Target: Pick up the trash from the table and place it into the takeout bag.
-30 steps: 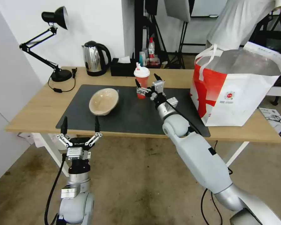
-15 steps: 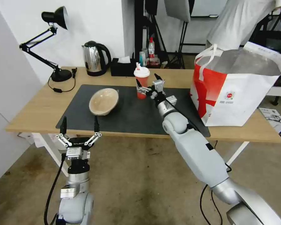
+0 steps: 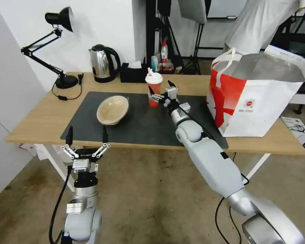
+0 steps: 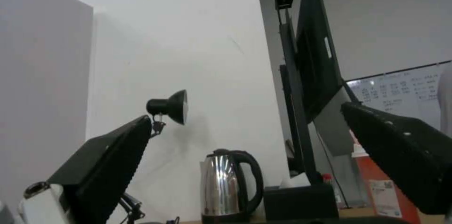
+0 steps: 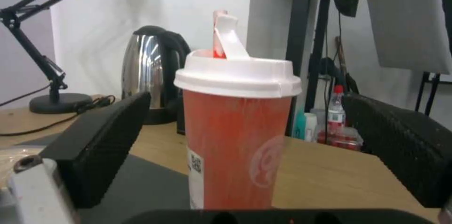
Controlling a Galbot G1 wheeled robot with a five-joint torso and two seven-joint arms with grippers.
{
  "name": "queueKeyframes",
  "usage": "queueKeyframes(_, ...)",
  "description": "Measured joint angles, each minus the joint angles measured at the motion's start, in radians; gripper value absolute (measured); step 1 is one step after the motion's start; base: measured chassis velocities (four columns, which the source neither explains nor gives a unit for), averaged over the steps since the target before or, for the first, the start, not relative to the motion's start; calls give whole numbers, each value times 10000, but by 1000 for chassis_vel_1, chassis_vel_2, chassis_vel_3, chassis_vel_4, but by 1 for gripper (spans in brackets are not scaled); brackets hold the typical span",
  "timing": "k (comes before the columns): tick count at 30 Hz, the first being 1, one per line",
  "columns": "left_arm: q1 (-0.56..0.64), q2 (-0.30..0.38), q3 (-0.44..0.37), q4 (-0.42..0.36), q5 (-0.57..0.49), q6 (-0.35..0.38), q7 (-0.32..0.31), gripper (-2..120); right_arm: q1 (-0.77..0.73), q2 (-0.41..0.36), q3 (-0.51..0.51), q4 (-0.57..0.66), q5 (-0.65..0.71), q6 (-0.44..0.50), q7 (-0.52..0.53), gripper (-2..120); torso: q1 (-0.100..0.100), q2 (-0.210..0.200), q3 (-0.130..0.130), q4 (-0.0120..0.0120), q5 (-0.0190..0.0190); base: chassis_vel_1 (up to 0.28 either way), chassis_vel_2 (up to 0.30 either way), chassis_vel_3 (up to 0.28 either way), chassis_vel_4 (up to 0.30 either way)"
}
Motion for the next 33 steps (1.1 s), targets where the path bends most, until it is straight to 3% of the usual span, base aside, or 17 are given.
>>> queueKeyframes(33,25,4,-116,-35,-18,-56,1,100,365,377,-205,-1004,-195,108,-122,100,0,0,0,-1,0,0,0,0,0)
